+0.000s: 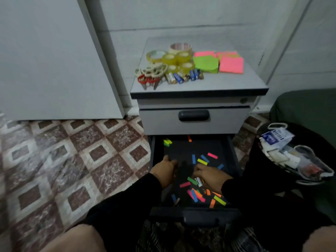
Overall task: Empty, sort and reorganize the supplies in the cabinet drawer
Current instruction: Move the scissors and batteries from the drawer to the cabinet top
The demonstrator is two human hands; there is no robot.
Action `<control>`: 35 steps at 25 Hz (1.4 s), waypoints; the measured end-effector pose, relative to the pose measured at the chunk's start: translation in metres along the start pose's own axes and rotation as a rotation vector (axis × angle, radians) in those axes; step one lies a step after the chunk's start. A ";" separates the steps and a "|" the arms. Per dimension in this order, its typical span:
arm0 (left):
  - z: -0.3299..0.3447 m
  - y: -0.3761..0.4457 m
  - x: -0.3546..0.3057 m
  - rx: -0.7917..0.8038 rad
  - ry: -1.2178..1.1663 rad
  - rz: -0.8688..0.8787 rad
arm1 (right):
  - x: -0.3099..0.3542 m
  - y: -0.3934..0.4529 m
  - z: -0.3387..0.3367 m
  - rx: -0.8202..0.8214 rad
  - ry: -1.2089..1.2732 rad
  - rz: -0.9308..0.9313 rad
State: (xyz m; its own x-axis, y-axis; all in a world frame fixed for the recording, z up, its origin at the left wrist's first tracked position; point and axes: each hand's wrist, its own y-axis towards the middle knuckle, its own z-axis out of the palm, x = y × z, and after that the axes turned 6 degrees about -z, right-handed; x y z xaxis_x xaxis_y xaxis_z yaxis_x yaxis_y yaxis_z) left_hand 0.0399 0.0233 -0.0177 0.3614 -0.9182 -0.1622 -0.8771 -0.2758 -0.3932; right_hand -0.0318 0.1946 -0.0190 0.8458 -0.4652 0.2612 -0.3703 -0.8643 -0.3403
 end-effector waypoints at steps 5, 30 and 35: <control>-0.062 -0.028 -0.013 -0.150 -0.022 0.090 | 0.010 -0.024 -0.072 -0.095 -0.050 0.037; -0.217 0.026 -0.021 -0.450 -0.067 0.293 | -0.047 0.044 -0.269 -0.538 0.139 0.217; -0.220 0.036 -0.019 -0.439 -0.079 0.290 | -0.047 0.066 -0.277 -0.531 0.207 0.172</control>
State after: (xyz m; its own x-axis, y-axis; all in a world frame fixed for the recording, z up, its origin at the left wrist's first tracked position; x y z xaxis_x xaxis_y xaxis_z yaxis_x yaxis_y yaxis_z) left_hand -0.0678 -0.0318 0.1698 0.0922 -0.9549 -0.2824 -0.9883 -0.1224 0.0911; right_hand -0.2025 0.1067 0.1960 0.6842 -0.5885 0.4309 -0.6819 -0.7257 0.0916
